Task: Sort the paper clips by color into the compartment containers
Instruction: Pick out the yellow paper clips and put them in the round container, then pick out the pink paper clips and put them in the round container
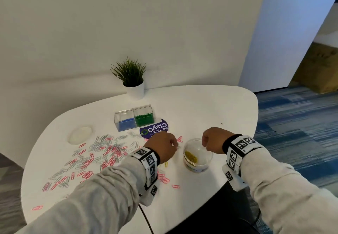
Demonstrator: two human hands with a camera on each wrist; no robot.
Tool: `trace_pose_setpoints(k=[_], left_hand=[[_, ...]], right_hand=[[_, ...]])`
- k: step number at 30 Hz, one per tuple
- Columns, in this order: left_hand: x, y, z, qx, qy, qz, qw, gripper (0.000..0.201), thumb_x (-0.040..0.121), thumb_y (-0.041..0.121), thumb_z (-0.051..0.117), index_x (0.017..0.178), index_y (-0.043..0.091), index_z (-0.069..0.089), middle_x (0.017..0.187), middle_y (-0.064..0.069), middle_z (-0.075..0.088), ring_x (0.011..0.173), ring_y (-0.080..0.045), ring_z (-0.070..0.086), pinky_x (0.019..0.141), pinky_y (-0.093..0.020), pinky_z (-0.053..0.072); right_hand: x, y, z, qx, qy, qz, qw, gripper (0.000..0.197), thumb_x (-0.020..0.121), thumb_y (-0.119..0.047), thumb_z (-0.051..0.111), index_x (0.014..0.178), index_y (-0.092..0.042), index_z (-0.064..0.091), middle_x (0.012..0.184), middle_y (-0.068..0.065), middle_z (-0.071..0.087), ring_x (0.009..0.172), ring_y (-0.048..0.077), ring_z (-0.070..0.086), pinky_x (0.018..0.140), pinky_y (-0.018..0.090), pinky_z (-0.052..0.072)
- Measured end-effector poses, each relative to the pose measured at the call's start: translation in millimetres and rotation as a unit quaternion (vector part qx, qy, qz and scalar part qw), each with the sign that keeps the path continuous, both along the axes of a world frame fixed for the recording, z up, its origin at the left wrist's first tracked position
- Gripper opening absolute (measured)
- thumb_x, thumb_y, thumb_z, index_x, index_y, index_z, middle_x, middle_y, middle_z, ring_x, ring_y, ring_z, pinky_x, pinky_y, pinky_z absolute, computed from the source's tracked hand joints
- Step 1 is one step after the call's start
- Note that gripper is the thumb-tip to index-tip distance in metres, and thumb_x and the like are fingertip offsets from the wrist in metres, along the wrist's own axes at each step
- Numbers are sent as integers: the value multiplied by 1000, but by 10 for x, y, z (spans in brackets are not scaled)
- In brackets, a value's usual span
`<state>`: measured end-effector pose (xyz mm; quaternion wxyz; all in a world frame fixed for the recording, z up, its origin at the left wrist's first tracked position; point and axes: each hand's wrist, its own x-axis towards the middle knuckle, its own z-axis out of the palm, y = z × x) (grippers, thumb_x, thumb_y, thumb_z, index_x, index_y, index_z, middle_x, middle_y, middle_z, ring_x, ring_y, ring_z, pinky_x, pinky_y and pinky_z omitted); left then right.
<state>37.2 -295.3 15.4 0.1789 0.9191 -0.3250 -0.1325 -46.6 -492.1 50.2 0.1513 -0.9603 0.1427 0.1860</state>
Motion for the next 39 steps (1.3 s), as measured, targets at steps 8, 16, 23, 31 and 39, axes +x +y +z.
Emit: trace_pose_setpoints(k=[8, 16, 23, 31, 39], left_hand=[[35, 285, -262, 164, -55, -92, 981, 28, 94, 36, 52, 119, 41, 63, 120, 9, 57, 117, -17, 54, 91, -33, 48], [100, 284, -135, 190, -83, -141, 968, 21, 98, 40, 50, 101, 26, 65, 105, 6, 58, 97, -18, 58, 83, -36, 52], [-58, 56, 26, -15, -97, -123, 988, 19, 98, 38, 53, 101, 23, 66, 94, 5, 63, 86, -14, 57, 81, -32, 50], [-115, 325, -21, -13, -94, -147, 985, 29, 101, 40, 49, 127, 38, 63, 106, 7, 61, 97, -11, 57, 87, -28, 47], [-47, 1890, 31, 117, -84, -33, 989, 19, 98, 41, 50, 110, 37, 63, 105, 17, 57, 95, -6, 54, 86, -22, 46]], right_hand=[[26, -26, -46, 16, -11, 2, 1000, 28, 97, -12, 48, 119, -6, 65, 124, 9, 64, 114, 25, 59, 96, 31, 48], [-3, -50, -64, 35, -25, -7, 999, 25, 94, -10, 52, 115, -11, 66, 121, 3, 63, 111, 20, 59, 93, 29, 49], [-10, 41, -79, 7, -13, 7, 1000, 27, 91, -6, 49, 115, -11, 61, 121, 4, 61, 107, 21, 58, 90, 29, 49], [-17, 225, -9, -88, 7, 24, 996, 37, 89, -17, 44, 125, -17, 51, 126, 4, 51, 116, 26, 49, 97, 38, 46], [-199, 1090, -213, -68, -78, 203, 974, 10, 93, -17, 47, 101, -24, 47, 109, 3, 57, 90, 21, 50, 68, 27, 37]])
